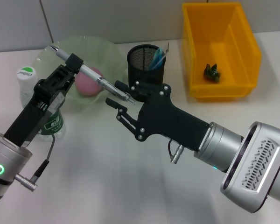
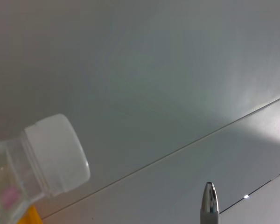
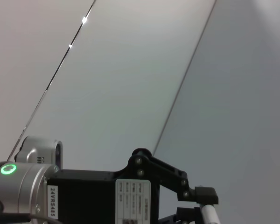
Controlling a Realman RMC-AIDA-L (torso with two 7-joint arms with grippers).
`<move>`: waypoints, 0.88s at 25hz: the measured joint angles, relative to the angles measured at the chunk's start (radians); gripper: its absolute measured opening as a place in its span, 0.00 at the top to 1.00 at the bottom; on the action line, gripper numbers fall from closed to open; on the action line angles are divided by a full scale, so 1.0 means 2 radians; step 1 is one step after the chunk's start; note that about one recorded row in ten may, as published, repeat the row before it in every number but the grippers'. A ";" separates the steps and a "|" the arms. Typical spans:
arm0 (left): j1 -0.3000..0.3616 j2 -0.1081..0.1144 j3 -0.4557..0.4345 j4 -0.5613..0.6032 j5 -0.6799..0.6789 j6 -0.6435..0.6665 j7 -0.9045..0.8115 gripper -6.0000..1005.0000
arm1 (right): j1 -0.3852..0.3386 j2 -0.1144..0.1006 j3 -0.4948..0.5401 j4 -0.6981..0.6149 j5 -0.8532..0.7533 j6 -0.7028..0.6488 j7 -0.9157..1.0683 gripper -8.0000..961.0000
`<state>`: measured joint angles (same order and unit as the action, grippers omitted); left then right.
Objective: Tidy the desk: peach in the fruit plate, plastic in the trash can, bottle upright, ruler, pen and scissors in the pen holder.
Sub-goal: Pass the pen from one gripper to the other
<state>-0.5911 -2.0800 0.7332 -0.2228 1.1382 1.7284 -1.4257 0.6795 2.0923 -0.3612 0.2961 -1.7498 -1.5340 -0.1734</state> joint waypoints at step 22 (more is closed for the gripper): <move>0.000 0.000 0.000 0.000 0.000 -0.004 -0.001 0.80 | -0.001 0.000 0.013 0.006 0.000 0.001 0.000 0.82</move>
<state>-0.5907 -2.0801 0.7333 -0.2224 1.1382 1.7196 -1.4267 0.6779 2.0923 -0.3358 0.3083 -1.7503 -1.5320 -0.1735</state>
